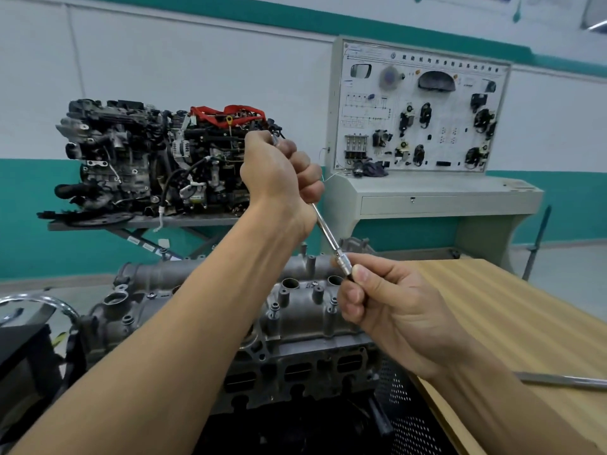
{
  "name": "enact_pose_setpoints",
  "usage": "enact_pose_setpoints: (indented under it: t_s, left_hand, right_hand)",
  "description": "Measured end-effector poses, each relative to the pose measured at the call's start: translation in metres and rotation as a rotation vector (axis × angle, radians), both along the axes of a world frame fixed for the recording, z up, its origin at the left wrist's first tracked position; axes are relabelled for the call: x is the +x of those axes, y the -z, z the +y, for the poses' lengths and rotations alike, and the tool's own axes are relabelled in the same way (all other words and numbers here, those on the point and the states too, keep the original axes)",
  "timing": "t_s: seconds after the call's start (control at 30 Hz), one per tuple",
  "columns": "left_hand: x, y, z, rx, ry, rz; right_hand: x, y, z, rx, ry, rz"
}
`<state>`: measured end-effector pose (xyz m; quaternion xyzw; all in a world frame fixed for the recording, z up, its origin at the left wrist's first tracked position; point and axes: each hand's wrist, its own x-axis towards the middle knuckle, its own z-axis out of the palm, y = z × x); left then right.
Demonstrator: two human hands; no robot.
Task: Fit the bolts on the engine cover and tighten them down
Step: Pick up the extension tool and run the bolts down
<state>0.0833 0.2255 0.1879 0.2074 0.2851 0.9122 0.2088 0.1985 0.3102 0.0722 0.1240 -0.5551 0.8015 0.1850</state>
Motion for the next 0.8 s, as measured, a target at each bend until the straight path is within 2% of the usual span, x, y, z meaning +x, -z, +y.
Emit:
enact_pose_setpoints:
  t_s: [0.2,0.33,0.53,0.7,0.8]
  left_hand:
    - [-0.015,0.001,-0.002,0.018,0.161,-0.052]
    - [-0.021,0.002,-0.003,0.043,0.143,-0.078]
    - [-0.015,0.01,0.004,-0.056,-0.048,-0.019]
    - [-0.01,0.014,0.004,-0.013,-0.088,-0.002]
    - [-0.008,0.02,0.004,-0.007,-0.107,0.011]
  right_hand:
    - [-0.004,0.002,-0.004,-0.046,-0.049,0.001]
    - [-0.008,-0.002,-0.003,-0.012,-0.01,-0.052]
    - [-0.009,0.012,-0.004,0.573,0.523,0.101]
    - [-0.009,0.015,-0.005,0.572,0.592,0.085]
    - [-0.011,0.017,0.001,0.735,0.628,0.037]
